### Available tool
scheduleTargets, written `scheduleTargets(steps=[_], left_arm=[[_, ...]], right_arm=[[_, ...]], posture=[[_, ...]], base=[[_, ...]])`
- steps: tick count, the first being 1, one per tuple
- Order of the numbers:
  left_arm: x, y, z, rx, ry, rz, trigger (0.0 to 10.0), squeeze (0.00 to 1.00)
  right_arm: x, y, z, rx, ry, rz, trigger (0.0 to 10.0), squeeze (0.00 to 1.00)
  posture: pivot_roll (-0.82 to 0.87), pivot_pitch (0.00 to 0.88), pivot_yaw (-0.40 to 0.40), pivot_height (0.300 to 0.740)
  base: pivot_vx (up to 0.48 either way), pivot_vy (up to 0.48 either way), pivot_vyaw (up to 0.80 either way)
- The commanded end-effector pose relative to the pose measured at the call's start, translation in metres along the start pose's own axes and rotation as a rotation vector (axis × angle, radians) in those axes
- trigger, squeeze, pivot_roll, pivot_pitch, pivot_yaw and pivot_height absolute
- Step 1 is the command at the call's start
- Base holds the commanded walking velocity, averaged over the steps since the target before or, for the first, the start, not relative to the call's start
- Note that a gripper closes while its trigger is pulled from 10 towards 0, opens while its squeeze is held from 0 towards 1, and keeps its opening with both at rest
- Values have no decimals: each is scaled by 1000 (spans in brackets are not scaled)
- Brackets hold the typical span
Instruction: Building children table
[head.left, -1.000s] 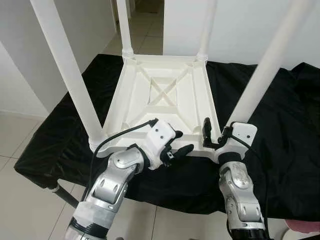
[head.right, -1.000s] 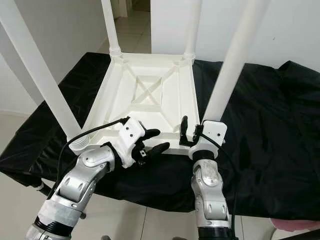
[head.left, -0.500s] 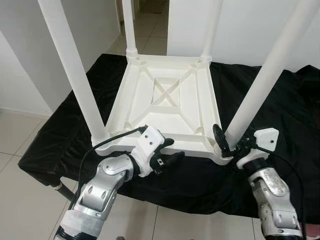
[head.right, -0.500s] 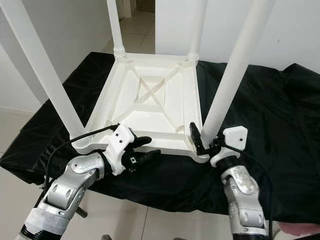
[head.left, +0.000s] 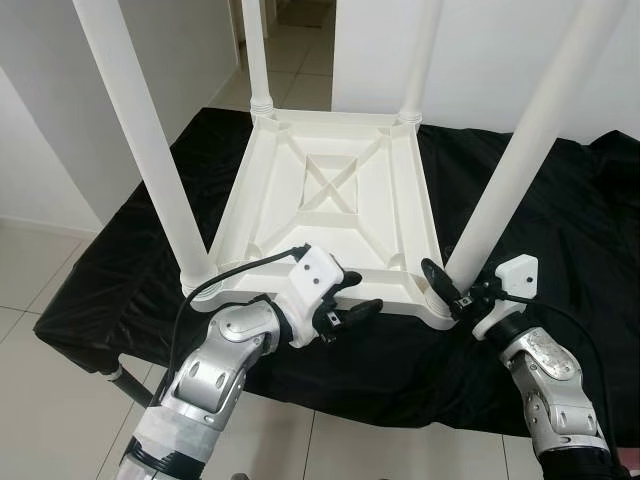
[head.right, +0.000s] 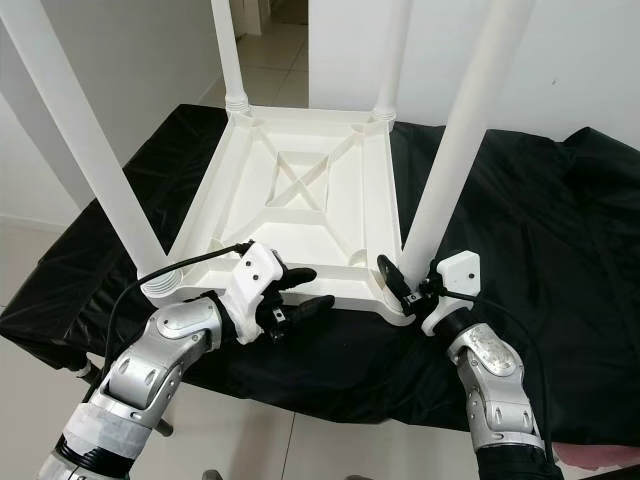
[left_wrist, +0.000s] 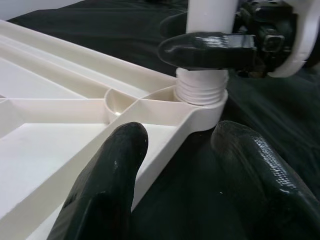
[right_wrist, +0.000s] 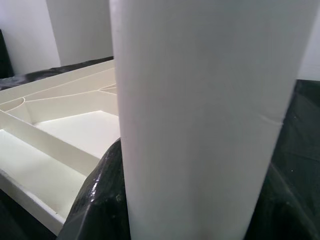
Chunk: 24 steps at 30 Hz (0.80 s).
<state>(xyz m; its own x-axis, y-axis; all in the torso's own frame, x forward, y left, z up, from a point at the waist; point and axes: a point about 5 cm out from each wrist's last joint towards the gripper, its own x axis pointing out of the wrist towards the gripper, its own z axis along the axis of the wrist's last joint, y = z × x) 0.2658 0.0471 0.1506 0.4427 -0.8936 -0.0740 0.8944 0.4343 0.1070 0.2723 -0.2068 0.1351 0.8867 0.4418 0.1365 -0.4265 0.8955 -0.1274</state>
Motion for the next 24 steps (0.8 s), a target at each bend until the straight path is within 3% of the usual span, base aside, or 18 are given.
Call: scheduleTargets(steps=[1,4,5,7,8,15,24], left_arm=[[-1,-1,1,10,0,-5,10000,0],[-3,2,-1,20,26,7,10000,0],[-4,5,-2,27,28,12,10000,0],[-4,5,-2,27,28,12,10000,0],[-5,7,-1,28,23,20,10000,0],[-1,13,2,27,11,45,10000,0],[0,22,3,33,12,72,10000,0]], right_arm=[[2,1,-3,6,13,12,0,0],[5,3,-1,35,-2,-15,0,0],[8,5,-1,43,-3,-39,4235,0],[8,5,-1,43,-3,-39,4235,0],[9,7,0,80,-13,-69,10000,0],[11,27,-1,165,-1,-311,10000,0],[10,44,4,180,-45,-529,10000,0]], posture=[[-95,0,18,740],[-98,0,22,740],[-101,0,22,740],[-101,0,22,740],[-99,0,22,740],[-111,9,28,740],[-112,2,25,740]], base=[[0,0,0],[0,0,0],[0,0,0],[0,0,0],[0,0,0],[0,0,0],[0,0,0]])
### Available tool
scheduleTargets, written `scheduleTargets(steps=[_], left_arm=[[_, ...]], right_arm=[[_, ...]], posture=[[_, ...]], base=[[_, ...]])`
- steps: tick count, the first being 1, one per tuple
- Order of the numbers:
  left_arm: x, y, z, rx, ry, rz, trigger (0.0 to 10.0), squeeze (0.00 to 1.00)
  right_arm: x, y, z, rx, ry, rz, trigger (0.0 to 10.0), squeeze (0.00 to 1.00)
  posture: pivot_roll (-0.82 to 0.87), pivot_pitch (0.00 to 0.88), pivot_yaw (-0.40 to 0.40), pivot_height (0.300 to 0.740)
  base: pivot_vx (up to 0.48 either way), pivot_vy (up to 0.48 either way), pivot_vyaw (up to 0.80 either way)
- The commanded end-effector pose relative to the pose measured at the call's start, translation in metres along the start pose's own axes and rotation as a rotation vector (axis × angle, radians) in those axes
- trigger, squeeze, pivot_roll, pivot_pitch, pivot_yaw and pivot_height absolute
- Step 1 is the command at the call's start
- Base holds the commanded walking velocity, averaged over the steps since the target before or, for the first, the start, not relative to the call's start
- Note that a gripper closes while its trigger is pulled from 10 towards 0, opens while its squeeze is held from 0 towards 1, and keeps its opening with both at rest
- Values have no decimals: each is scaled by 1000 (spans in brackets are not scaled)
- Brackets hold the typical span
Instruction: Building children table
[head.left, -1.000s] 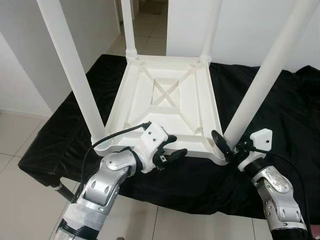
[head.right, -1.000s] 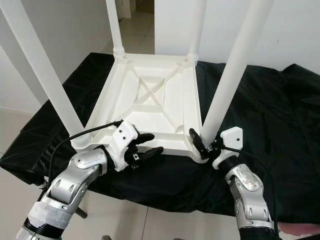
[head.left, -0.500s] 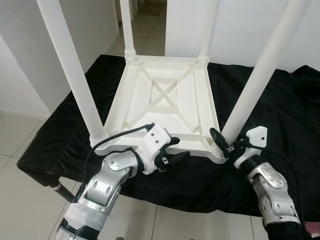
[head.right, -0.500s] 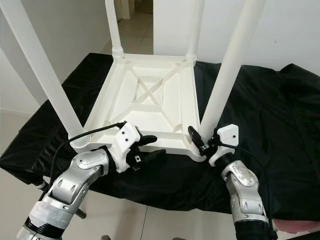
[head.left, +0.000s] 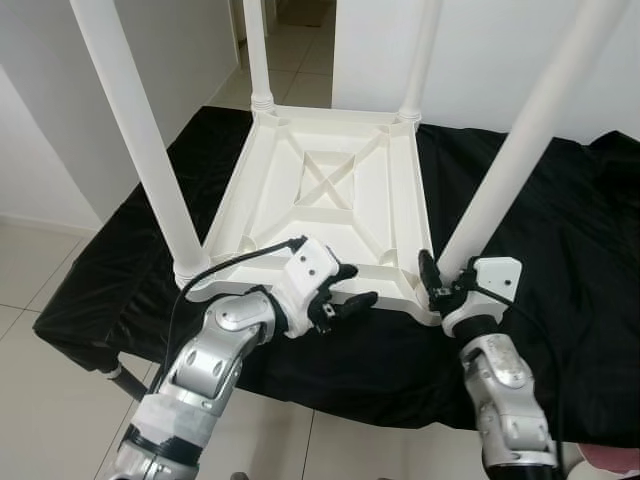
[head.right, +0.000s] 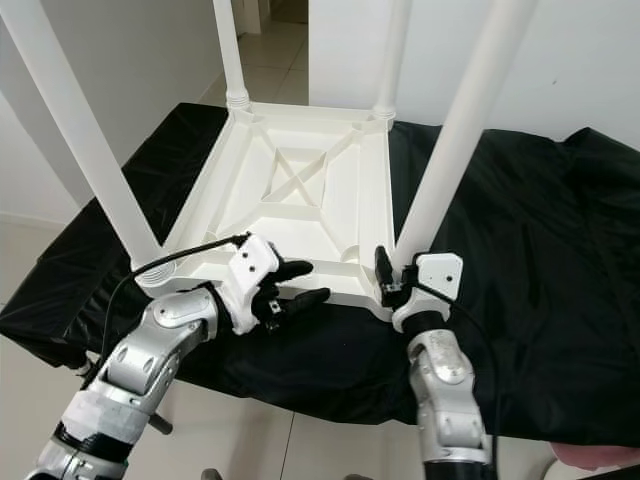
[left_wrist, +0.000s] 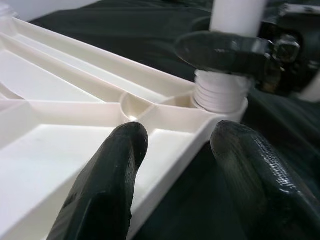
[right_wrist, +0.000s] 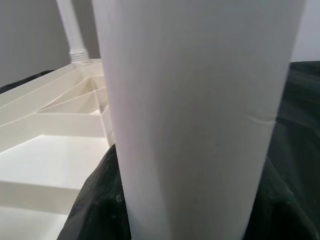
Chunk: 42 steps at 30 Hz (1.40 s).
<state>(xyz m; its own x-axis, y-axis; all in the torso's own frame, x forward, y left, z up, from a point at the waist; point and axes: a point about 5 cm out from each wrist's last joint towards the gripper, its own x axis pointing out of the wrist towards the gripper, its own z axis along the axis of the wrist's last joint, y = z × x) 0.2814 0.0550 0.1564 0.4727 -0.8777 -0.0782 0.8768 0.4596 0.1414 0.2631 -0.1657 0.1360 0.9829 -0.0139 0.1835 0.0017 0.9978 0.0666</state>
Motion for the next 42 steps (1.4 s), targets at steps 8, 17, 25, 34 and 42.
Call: scheduleTargets(steps=[8,17,25,34,42], left_arm=[[3,5,0,3,0,49,10000,0],[7,5,0,5,-5,43,10000,0],[10,-7,1,-24,-21,-2,10000,0],[12,-17,4,-21,-31,-38,10000,0],[12,-21,4,-1,-24,-45,10000,0]], right_arm=[[0,10,1,86,-1,-130,10000,0],[8,13,9,54,-18,122,10000,1000],[10,2,13,-40,11,371,10000,0],[16,-25,7,-83,87,527,8275,0],[20,-35,0,-86,137,581,0,0]], posture=[[-102,0,29,740],[-101,0,28,740],[-96,0,16,740],[-81,0,-1,740],[-69,0,-11,740]], base=[[0,0,0],[0,0,0],[0,0,0],[0,0,0],[0,0,0]])
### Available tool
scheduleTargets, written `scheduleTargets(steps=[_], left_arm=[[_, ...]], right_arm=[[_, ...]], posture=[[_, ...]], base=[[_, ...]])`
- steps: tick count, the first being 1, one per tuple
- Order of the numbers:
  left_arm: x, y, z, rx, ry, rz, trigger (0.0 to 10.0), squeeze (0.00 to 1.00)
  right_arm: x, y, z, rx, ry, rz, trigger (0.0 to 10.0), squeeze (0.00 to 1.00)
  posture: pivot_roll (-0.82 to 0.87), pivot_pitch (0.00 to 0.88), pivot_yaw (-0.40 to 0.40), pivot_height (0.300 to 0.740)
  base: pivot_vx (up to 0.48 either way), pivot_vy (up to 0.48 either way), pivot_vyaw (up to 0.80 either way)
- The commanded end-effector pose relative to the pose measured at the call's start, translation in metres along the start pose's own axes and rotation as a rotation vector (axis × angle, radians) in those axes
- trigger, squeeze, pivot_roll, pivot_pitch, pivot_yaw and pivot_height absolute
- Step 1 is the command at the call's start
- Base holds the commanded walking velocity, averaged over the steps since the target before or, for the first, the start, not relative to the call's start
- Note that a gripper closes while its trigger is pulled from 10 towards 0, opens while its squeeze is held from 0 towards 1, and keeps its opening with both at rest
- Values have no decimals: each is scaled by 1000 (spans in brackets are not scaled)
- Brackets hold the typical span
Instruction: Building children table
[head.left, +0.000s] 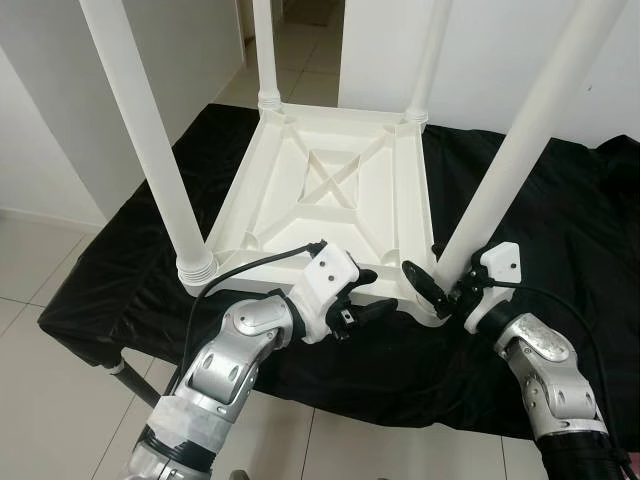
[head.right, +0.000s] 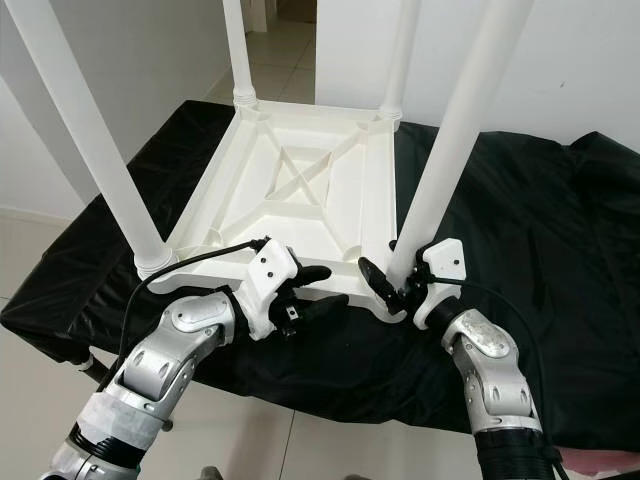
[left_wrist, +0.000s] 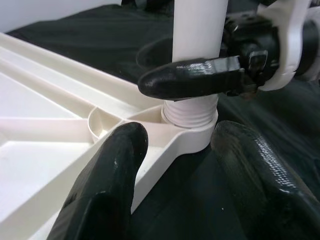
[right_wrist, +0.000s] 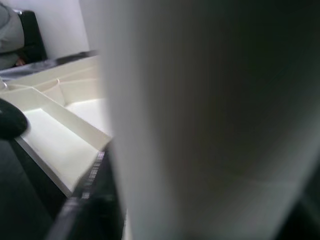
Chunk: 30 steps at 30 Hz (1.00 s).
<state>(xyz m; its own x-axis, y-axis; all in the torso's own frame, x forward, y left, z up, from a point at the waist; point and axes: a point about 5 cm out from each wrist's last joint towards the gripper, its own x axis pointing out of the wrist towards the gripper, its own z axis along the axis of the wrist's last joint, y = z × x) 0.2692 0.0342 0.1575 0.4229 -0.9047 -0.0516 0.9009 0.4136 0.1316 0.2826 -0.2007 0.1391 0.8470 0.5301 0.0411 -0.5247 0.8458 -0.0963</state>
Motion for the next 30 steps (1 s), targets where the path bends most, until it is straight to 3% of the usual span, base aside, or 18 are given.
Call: scheduleTargets(steps=[1,9,10,15,20,24,26,30], left_arm=[[-2,1,-1,6,14,16,10000,0],[-4,7,-4,14,31,46,10000,0],[-3,7,-4,14,32,46,10000,0],[-1,13,-1,6,18,56,10000,0],[-1,15,0,7,17,65,10000,0],[0,12,-3,-6,18,57,10000,0],[0,12,-3,-6,18,57,10000,0],[1,11,-4,-6,19,49,10000,0]], right_arm=[[-1,-3,-3,4,9,-1,0,0],[-8,-7,-5,18,0,-59,118,0],[-9,-8,-5,14,0,-76,10000,0],[-11,-7,-3,49,-33,-244,10000,0],[-15,-10,-3,9,-38,-378,10000,0],[-19,1,-6,54,-56,-534,10000,0],[-19,1,-6,54,-56,-534,10000,0],[-20,9,-11,85,-34,-666,10000,0]], posture=[[-69,0,-11,740],[-77,0,-9,740],[-77,0,-9,740],[-87,0,-8,740],[-92,0,-4,740],[-103,0,12,740],[-103,0,12,740],[-105,0,11,740]], base=[[0,0,0],[0,0,0],[0,0,0],[0,0,0],[0,0,0],[0,0,0],[0,0,0],[0,0,0]])
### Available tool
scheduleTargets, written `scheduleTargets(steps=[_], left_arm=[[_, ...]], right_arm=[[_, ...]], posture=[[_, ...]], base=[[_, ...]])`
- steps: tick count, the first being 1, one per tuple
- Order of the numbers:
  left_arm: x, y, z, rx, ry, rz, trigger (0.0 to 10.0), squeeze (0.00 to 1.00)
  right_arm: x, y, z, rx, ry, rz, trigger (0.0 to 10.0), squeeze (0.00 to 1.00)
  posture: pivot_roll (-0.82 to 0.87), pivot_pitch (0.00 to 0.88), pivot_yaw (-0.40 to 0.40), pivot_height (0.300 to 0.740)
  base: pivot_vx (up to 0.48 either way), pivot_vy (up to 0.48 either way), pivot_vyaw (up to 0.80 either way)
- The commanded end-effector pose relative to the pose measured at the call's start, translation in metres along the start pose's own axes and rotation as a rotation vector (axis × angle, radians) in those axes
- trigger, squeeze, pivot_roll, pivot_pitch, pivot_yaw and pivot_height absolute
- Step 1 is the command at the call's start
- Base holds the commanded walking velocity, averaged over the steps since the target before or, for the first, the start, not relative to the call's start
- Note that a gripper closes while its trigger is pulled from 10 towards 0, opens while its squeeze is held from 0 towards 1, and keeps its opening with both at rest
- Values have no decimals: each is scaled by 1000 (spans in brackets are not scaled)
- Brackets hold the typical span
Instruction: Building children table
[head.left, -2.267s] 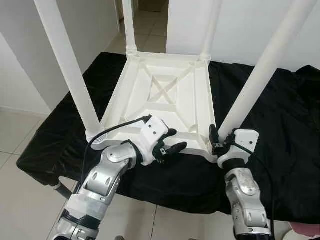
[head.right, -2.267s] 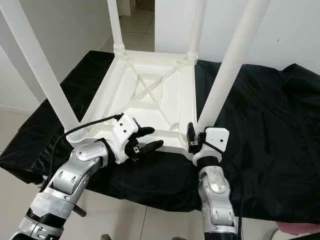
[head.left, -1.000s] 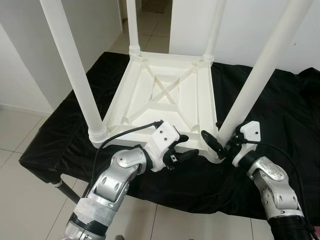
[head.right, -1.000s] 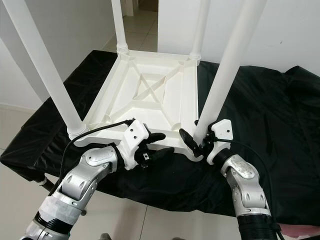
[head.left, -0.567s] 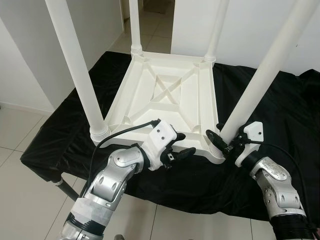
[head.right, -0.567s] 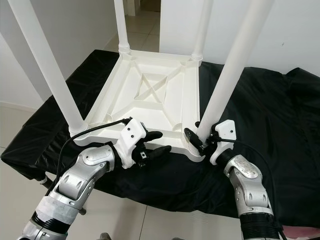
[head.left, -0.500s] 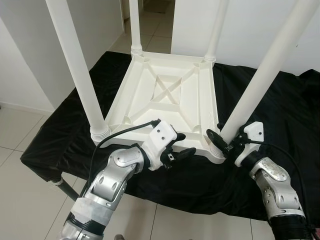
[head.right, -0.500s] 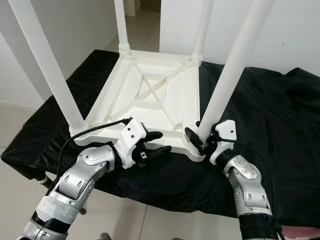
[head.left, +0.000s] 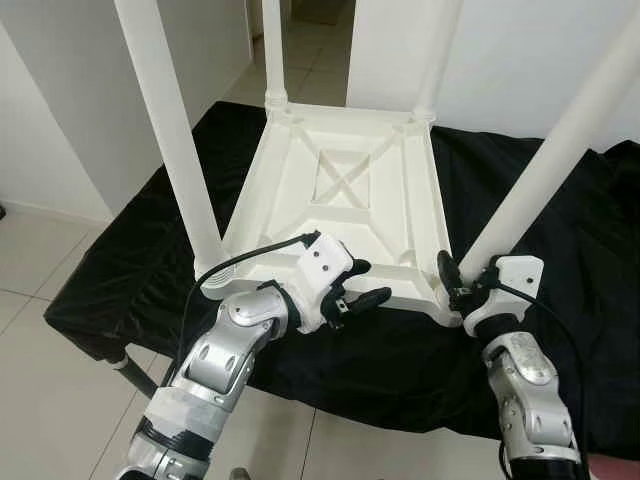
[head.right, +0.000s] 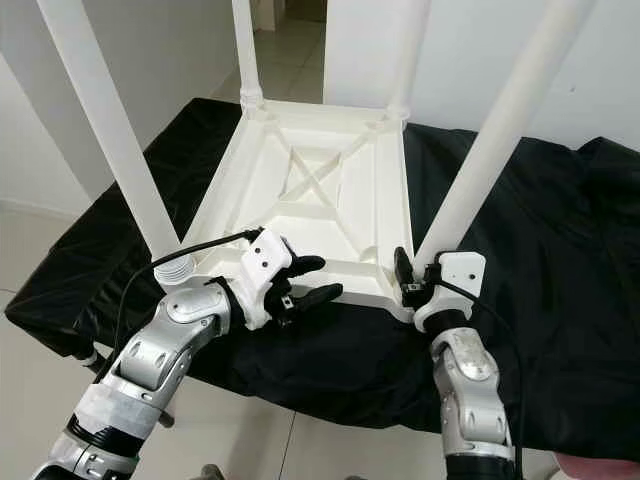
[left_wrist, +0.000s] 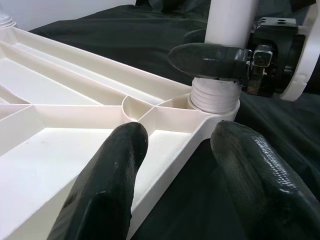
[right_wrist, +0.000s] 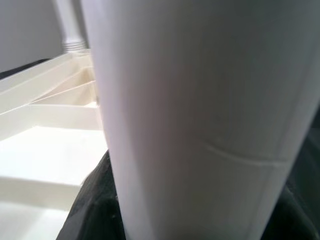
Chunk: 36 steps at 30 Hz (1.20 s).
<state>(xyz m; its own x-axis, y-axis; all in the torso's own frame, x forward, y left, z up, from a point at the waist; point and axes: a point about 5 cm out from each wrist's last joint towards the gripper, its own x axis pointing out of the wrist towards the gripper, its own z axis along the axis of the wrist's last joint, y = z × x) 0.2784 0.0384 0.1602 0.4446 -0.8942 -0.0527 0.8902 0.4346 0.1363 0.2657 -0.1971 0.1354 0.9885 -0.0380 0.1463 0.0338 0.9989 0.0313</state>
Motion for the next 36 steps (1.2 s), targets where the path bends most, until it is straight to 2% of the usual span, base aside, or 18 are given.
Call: scheduleTargets(steps=[1,3,4,5,8,9,10,15,16,19,21,28,29,30,36], left_arm=[[2,0,-5,-6,15,20,10000,0],[3,1,-4,-4,13,19,10000,0],[3,1,-4,-4,13,19,10000,0],[4,1,-4,-6,9,24,10000,0],[4,1,-4,-6,8,25,10000,0],[4,1,-4,-6,8,25,10000,0],[3,0,-5,-8,8,30,10000,0],[2,-1,-7,-17,8,38,10000,0],[2,-1,-8,-9,14,33,10000,0],[1,0,-8,-2,17,29,10000,0],[0,1,-6,-16,-3,18,10000,0],[-1,-1,-4,-19,-16,3,10000,0],[-2,-1,-4,-17,-15,2,10000,0],[-3,-1,-6,-16,-11,6,10000,0],[-6,1,-9,-16,0,24,10000,0]], right_arm=[[-6,0,-11,15,62,-131,10000,0],[-8,13,-14,45,74,-206,10000,0],[-8,13,-14,45,74,-206,10000,0],[-10,22,-10,64,39,-262,10000,0],[-11,24,-9,67,29,-277,10000,0],[-11,24,-9,67,29,-277,10000,0],[-10,32,-8,74,25,-241,10000,0],[-9,37,-3,97,2,-181,10000,0],[-10,37,-1,119,-11,-161,10000,1000],[-12,36,2,147,-38,-126,10000,1000],[-14,27,7,118,-62,-109,10000,1000],[-17,17,9,87,-72,-59,10000,1000],[-18,15,11,75,-81,-33,10000,412],[-18,13,10,61,-81,-13,10000,0],[-19,11,5,54,-71,22,10000,0]], posture=[[-103,0,7,740],[-102,0,4,740],[-102,0,4,740],[-98,0,-7,740],[-98,0,-7,740],[-98,0,-7,740],[-97,0,-11,740],[-98,0,-9,740],[-99,0,-7,740],[-101,0,-4,740],[-107,0,3,740],[-107,0,6,740],[-106,0,7,740],[-102,0,6,740],[-90,0,0,740]], base=[[0,0,0],[0,0,0],[0,0,0],[0,0,0],[0,0,0],[0,0,0],[0,0,0],[0,0,0],[0,0,0],[0,0,0],[0,0,0],[0,0,0],[0,0,0],[0,0,0],[0,0,0]])
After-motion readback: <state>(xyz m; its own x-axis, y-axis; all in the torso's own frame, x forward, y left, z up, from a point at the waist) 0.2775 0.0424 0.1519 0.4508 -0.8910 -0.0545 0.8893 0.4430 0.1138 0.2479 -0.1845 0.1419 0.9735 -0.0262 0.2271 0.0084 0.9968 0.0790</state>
